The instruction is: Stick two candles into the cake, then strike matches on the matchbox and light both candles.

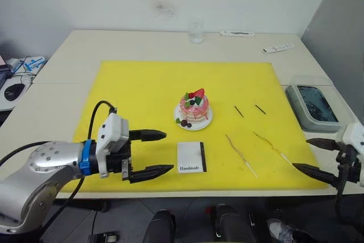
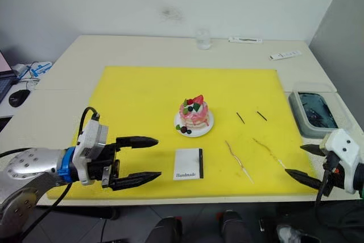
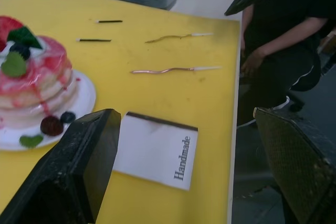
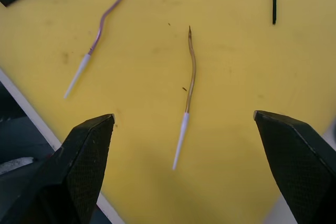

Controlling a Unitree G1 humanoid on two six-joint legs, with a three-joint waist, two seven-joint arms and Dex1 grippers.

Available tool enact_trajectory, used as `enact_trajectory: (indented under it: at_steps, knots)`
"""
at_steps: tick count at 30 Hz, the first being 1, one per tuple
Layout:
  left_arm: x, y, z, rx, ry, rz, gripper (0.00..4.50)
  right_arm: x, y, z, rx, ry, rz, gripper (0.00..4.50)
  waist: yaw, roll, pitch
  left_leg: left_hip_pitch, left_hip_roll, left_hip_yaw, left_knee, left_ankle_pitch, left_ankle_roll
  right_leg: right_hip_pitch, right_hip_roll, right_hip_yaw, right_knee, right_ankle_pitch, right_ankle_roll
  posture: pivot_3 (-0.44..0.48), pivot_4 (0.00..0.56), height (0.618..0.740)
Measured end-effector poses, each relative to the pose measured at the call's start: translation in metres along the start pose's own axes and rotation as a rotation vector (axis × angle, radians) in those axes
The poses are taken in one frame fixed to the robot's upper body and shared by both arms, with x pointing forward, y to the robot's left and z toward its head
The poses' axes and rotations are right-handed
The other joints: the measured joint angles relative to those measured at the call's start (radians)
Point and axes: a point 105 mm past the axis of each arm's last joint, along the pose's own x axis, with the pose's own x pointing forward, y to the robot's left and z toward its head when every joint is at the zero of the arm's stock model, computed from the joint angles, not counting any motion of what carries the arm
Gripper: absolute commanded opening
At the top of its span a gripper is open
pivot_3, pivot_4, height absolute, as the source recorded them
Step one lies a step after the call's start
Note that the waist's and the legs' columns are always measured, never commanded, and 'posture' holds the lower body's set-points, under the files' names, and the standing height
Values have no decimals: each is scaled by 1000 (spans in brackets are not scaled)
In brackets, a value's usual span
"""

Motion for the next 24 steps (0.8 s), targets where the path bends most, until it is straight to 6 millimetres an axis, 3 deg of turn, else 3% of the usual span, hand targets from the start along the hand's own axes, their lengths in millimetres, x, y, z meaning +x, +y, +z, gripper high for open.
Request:
enact_trajectory:
  at_steps: [7,14,24]
  knots:
    - [20,-6,10,38,-34,-96,4500,18,6,-12,11,10,-29,4443,-4,0,0,0,0,0,0,0,0,0,0,0,0,0,0,0,150,740]
    - [23,-6,9,43,-28,-98,4500,32,2,-20,38,21,-55,4443,-3,0,0,0,0,0,0,0,0,0,0,0,0,0,0,0,150,740]
    - [24,-4,8,46,-23,-80,4500,33,6,-35,99,84,-47,4443,-2,0,0,0,0,0,0,0,0,0,0,0,0,0,0,0,150,740]
